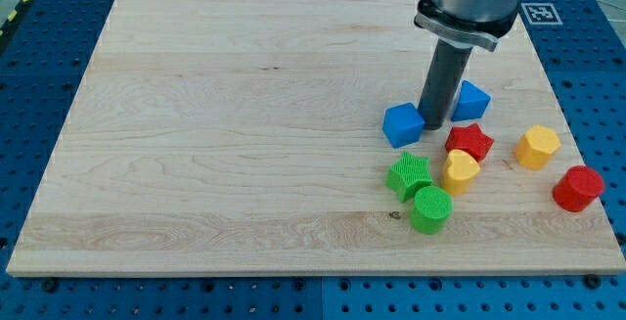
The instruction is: Place the blue cube diagonally to the green star
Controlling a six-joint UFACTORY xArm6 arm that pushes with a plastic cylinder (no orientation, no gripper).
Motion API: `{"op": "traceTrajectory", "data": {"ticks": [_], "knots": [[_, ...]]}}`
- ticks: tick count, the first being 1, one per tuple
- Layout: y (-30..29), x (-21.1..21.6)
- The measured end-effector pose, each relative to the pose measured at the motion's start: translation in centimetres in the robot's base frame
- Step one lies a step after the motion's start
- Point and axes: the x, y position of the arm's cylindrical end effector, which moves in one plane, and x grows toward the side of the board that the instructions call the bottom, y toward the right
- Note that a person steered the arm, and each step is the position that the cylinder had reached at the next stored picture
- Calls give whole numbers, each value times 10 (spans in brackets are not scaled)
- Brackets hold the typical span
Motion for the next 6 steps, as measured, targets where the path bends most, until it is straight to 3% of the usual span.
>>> {"op": "traceTrajectory", "data": {"ticks": [4,6], "knots": [[-98,-47],[-97,-21]]}}
